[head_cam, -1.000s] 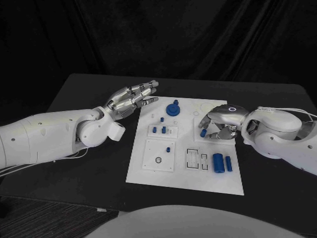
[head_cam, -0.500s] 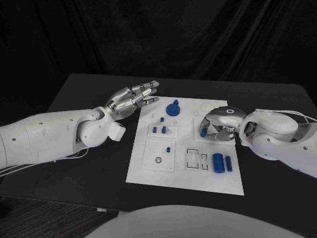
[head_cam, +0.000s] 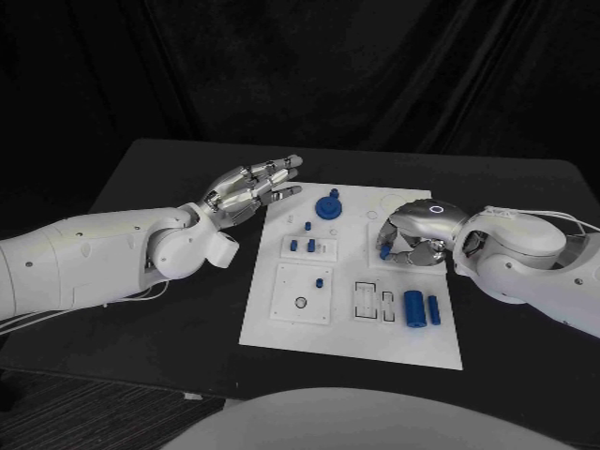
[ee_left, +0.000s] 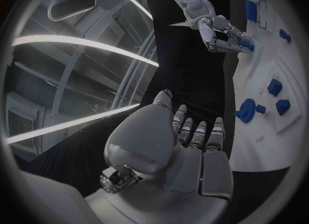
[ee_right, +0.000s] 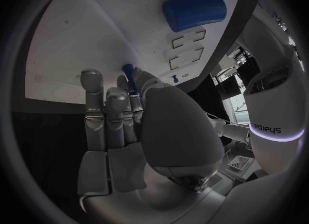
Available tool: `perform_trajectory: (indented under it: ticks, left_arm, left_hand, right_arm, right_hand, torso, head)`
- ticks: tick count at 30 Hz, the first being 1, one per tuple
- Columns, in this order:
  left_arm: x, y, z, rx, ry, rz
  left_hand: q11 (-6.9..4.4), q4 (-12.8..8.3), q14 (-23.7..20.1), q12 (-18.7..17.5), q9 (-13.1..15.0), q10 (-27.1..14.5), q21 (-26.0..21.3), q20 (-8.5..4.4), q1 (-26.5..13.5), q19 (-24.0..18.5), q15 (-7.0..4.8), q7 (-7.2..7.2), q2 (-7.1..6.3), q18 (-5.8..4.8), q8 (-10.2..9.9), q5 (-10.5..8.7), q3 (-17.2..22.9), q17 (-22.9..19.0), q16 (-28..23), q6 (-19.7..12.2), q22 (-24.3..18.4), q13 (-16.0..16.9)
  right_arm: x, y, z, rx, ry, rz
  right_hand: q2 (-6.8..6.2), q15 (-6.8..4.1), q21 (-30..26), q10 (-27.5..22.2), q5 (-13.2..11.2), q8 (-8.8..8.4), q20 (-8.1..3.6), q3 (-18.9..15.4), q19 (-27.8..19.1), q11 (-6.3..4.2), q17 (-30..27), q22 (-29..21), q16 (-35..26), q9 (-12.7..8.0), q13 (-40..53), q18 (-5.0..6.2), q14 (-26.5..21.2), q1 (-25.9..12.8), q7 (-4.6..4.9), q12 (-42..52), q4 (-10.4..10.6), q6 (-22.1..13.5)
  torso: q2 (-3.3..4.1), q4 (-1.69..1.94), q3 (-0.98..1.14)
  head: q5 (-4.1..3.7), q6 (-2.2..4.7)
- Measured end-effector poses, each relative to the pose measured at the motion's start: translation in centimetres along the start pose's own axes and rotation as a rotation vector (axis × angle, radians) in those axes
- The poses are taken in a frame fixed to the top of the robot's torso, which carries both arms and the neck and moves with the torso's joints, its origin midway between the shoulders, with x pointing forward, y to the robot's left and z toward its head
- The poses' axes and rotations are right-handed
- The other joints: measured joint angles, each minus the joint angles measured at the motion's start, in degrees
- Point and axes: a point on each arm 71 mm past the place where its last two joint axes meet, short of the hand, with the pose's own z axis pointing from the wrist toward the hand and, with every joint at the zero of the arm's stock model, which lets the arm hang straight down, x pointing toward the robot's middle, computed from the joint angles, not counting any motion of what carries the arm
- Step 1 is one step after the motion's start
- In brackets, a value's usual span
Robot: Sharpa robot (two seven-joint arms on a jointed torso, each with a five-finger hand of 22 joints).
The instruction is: Assemble the parts on the task board
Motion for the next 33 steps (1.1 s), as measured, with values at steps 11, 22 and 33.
perform_trajectory:
  ticks: [11,22,33]
  left_arm:
    - [0.0,0.3,-0.2,-0.007,-0.003,-0.003]
    - [-0.2,0.3,-0.4,-0.011,-0.007,-0.003]
    - [-0.2,0.4,-0.4,-0.013,-0.008,-0.004]
  left_hand:
    - [0.20,0.15,0.00,0.24,0.00,0.20,0.00,0.21,0.22,0.21,0.00,0.17,0.22,0.00,0.08,0.24,0.17,0.00,0.04,0.17,-0.06,0.05]
    - [0.19,0.00,0.00,0.49,-0.01,0.19,0.00,0.21,0.22,0.21,0.00,0.17,0.22,0.00,0.22,0.51,0.32,0.04,0.22,0.17,-0.06,0.10]
    - [0.40,0.00,0.00,0.49,-0.01,0.40,0.00,0.21,0.22,0.21,0.00,0.17,0.22,0.00,0.22,0.51,0.32,0.04,0.22,0.17,-0.14,0.10]
  right_arm:
    - [-0.3,0.4,-0.4,-0.009,-0.037,0.005]
    - [-3.3,3.3,-1.5,-0.087,-0.133,0.017]
    - [-4.2,8.2,0.0,-0.208,-0.159,0.081]
  right_hand:
    - [-0.56,-0.54,0.27,1.72,1.42,0.86,-0.41,0.75,0.00,-0.48,0.13,0.00,0.00,0.27,-0.02,0.00,0.27,0.02,-0.17,-0.62,-0.77,1.42]
    - [-0.55,-0.66,0.67,2.94,2.77,1.13,-0.42,0.86,0.00,-0.70,0.01,0.04,0.00,0.27,0.00,0.00,0.14,0.47,-0.02,-0.97,-1.20,1.62]
    - [-0.45,-0.87,1.05,2.95,2.95,1.12,-0.62,0.85,0.21,-0.70,0.44,0.03,0.12,0.27,0.03,-0.01,0.35,0.35,-0.02,-1.32,-1.21,1.62]
  torso:
    - [-0.01,0.02,-0.02]
    - [-0.03,0.01,-0.02]
    - [-0.10,-0.01,-0.07]
  head:
    - [0.37,0.00]
    - [0.47,0.00]
    - [0.26,0.00]
